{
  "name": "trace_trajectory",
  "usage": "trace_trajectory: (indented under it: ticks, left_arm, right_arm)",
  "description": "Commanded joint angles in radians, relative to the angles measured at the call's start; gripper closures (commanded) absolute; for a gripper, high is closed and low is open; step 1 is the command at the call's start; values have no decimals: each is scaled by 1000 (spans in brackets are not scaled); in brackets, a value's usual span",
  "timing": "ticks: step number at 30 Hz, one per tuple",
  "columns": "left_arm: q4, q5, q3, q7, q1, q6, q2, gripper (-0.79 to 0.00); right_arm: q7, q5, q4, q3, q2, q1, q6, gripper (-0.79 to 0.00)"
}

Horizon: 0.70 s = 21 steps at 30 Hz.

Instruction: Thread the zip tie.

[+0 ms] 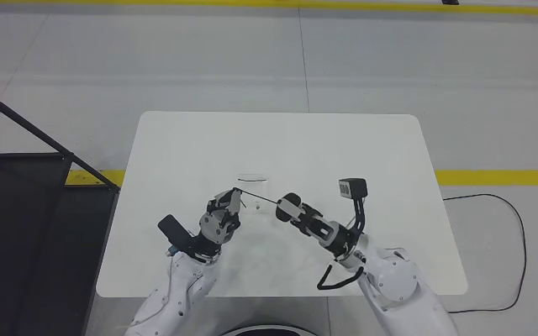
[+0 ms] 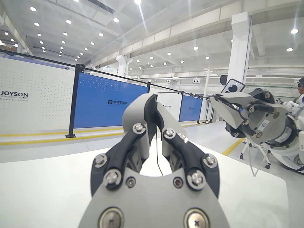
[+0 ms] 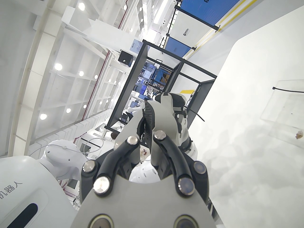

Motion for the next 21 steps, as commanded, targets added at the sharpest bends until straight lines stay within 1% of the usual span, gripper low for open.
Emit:
trace_trajectory:
  ticks: [1, 21]
  left_arm:
    - [1, 0, 0, 1, -1, 1, -1, 0]
    - [3, -10, -4, -1, -3, -1, -3, 0]
  right_arm:
    - [-1, -2, -3, 0, 0, 0, 5, 0]
    - [-1, -26, -20, -5, 1, -3, 26, 0]
